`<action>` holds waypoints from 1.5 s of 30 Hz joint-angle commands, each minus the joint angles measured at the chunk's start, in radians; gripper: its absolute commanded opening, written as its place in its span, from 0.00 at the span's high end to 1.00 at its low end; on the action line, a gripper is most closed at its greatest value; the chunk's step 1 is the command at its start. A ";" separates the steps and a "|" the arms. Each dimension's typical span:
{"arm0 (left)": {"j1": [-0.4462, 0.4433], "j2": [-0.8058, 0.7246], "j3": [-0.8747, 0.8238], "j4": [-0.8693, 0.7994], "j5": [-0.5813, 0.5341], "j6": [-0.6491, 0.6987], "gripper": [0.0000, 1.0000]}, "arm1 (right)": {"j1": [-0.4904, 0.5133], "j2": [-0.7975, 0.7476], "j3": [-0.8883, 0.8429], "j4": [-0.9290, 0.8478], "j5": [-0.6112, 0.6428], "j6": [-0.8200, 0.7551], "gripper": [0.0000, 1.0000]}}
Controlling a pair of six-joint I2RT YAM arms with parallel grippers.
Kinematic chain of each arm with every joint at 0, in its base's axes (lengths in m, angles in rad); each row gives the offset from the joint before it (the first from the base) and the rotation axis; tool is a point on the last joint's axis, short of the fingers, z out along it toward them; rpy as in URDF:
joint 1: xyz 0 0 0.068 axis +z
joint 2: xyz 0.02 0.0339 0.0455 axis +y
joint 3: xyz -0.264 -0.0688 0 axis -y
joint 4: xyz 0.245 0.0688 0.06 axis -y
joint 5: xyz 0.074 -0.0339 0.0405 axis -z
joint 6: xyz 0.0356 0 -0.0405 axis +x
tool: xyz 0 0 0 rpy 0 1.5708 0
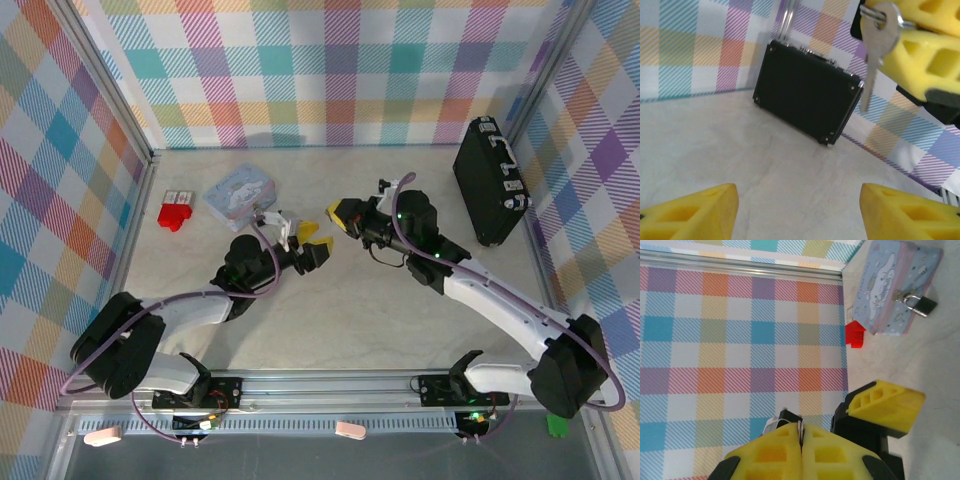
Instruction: Unlock a padlock with a key
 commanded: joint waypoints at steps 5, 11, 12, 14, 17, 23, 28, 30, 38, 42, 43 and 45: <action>-0.007 0.052 0.062 0.165 0.035 0.065 0.49 | 0.008 -0.050 -0.041 0.034 0.008 0.020 1.00; -0.006 0.071 0.092 0.144 0.173 0.089 0.60 | 0.007 -0.046 -0.014 0.021 -0.012 -0.001 1.00; -0.006 0.071 0.093 0.145 0.178 0.088 0.61 | 0.009 -0.050 -0.016 0.020 -0.009 -0.002 1.00; -0.006 0.068 0.093 0.144 0.173 0.089 0.62 | 0.009 -0.055 -0.022 0.017 -0.004 -0.002 1.00; -0.007 0.061 0.093 0.138 0.160 0.097 0.65 | 0.009 -0.058 -0.032 0.011 -0.001 0.003 1.00; -0.006 0.064 0.100 0.138 0.179 0.094 0.76 | 0.010 -0.070 -0.060 0.007 0.010 0.025 1.00; -0.007 0.064 0.102 0.145 0.177 0.089 0.76 | 0.013 -0.083 -0.060 -0.012 0.022 0.019 1.00; -0.006 0.064 0.102 0.150 0.174 0.087 0.76 | 0.016 -0.084 -0.059 -0.017 0.025 0.019 1.00; -0.007 0.063 0.110 0.160 0.193 0.074 0.74 | 0.029 -0.072 -0.064 -0.009 0.030 0.025 1.00; -0.007 0.060 0.107 0.168 0.201 0.063 0.67 | 0.032 -0.067 -0.062 -0.006 0.030 0.026 1.00; -0.007 0.060 0.105 0.168 0.203 0.064 0.66 | 0.033 -0.067 -0.062 -0.006 0.030 0.025 1.00; -0.006 0.059 0.105 0.164 0.212 0.061 0.64 | 0.033 -0.068 -0.062 -0.006 0.033 0.024 1.00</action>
